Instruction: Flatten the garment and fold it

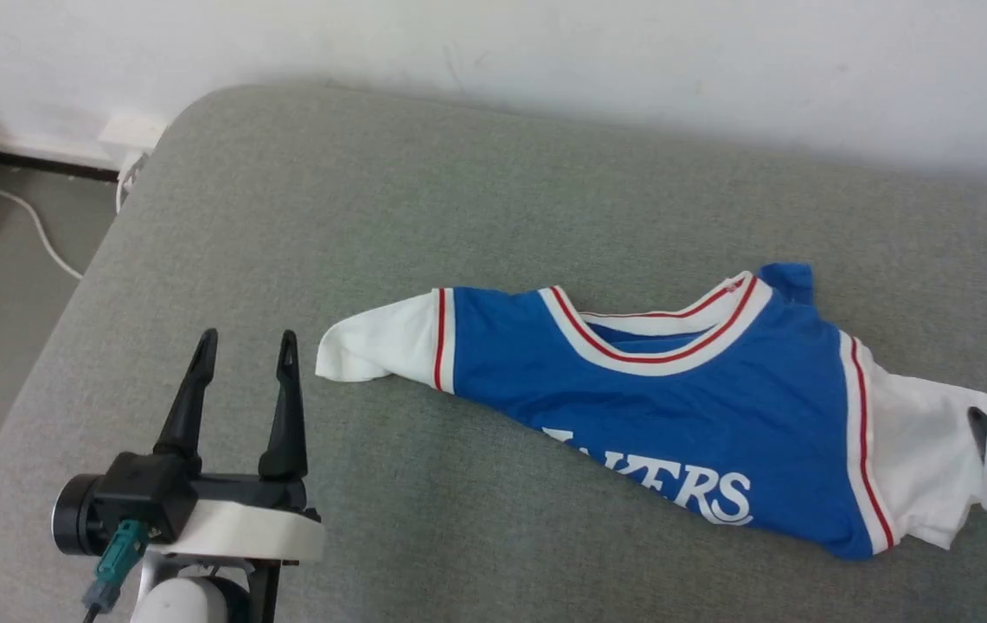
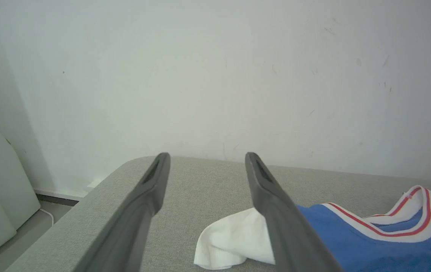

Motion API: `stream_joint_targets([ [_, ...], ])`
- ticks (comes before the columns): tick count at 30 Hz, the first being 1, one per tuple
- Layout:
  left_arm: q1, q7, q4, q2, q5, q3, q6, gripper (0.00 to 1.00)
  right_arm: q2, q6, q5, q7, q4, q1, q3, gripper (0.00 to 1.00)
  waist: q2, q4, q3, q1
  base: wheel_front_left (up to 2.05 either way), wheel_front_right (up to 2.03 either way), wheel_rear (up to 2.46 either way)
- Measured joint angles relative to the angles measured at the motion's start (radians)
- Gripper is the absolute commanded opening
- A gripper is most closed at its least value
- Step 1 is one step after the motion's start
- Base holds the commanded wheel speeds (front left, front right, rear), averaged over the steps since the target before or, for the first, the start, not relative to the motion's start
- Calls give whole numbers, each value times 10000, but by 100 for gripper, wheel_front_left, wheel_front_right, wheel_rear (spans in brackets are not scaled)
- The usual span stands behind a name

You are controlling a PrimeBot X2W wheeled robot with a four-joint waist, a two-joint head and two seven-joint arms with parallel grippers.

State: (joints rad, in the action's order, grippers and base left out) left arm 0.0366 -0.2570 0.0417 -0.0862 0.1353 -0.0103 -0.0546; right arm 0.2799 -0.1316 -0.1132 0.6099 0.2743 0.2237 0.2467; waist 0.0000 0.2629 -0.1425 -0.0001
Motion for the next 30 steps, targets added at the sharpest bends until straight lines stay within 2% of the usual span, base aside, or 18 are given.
stream_joint_targets([
  [6, 105, 0, 58, 174, -134, 157, -153, 100, 19, 0, 792, 322, 982, 516, 617, 100, 0, 321, -259, 3, 0, 0, 0],
  [11, 133, 0, 71, 209, -221, 322, -213, 100, -136, 27, 709, 263, 1406, 634, 520, 100, 0, 505, -410, 2, 0, 0, 0],
  [12, 132, 0, 69, 217, -226, 366, -236, 100, -117, 40, 648, 196, 1452, 637, 399, 78, 0, 512, -421, 2, 0, 0, 0],
  [13, 131, 0, 65, 224, -228, 401, -238, 100, -111, 48, 566, 123, 1503, 639, 322, 4, 0, 506, -417, 2, 0, 0, 0],
  [15, 128, 0, 38, 236, -230, 435, -244, 100, -69, 44, 389, -81, 1639, 639, 171, 0, 0, 469, -376, 1, 0, 0, 0],
  [19, 106, 0, -35, 263, -272, 477, -328, 100, -54, -4, 370, -610, 1921, 626, 127, 0, 0, 307, -195, 2, 0, 0, 0],
  [30, 95, 0, -98, 297, -330, 479, -500, 100, 527, -2, 646, -1120, 2337, 577, 1344, 0, 0, -259, 250, 1, 0, 0, 0],
])
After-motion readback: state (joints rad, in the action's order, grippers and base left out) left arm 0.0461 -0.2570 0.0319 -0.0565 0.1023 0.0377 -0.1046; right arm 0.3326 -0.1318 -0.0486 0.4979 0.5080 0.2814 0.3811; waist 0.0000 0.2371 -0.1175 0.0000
